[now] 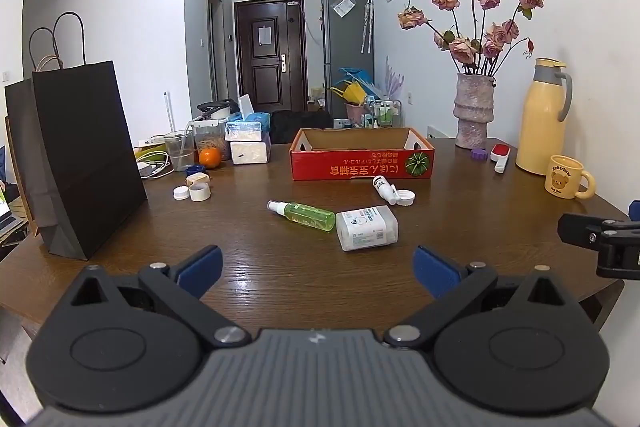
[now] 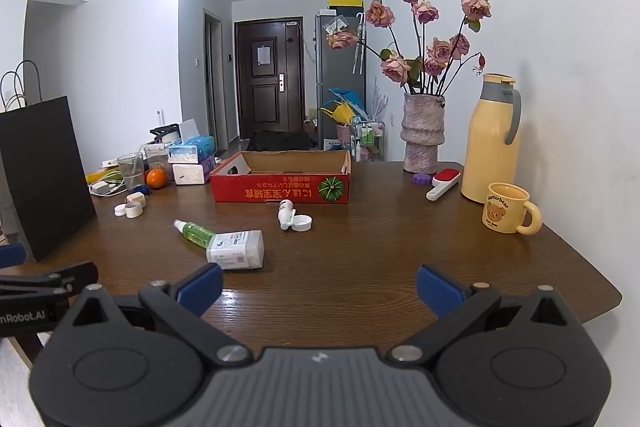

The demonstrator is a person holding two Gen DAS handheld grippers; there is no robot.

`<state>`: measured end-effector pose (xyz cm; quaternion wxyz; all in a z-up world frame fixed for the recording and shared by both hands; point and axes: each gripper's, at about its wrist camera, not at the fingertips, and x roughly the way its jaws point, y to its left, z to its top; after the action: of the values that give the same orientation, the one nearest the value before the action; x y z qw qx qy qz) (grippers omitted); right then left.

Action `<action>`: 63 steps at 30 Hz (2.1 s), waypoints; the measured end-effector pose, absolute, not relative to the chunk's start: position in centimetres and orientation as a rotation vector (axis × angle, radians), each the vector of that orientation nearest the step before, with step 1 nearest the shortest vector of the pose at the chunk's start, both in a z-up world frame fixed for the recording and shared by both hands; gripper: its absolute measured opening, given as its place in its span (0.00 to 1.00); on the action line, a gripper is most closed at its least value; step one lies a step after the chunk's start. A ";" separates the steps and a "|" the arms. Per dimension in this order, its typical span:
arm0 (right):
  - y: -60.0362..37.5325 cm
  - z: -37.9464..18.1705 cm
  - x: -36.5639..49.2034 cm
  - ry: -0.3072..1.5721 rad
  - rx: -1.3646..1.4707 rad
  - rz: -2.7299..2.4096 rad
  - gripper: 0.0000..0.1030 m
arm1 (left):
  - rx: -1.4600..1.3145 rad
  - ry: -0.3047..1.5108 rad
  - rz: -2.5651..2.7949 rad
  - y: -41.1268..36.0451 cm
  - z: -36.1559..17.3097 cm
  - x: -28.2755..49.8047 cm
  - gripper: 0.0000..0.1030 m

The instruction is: Organize rigid objects

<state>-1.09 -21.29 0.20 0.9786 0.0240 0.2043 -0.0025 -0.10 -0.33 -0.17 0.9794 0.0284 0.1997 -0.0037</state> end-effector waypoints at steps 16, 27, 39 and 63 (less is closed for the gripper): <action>-21.2 0.1 -1.1 0.411 0.048 -0.005 1.00 | 0.039 0.397 -0.004 0.1 0.3 -0.1 1.00; -21.2 0.2 -1.2 0.410 0.048 -0.005 1.00 | 0.028 0.396 -0.004 0.3 0.3 -0.1 1.00; -21.0 0.2 -1.3 0.409 0.048 -0.005 1.00 | 0.030 0.396 -0.006 0.4 0.3 0.0 1.00; -19.9 0.4 -1.1 0.408 0.051 0.009 1.00 | 0.027 0.397 -0.005 0.5 0.2 -0.1 1.00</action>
<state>-1.06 -19.89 0.38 0.9790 0.0252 0.2025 0.0042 -0.09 0.51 0.22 0.9803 0.0134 0.1971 -0.0027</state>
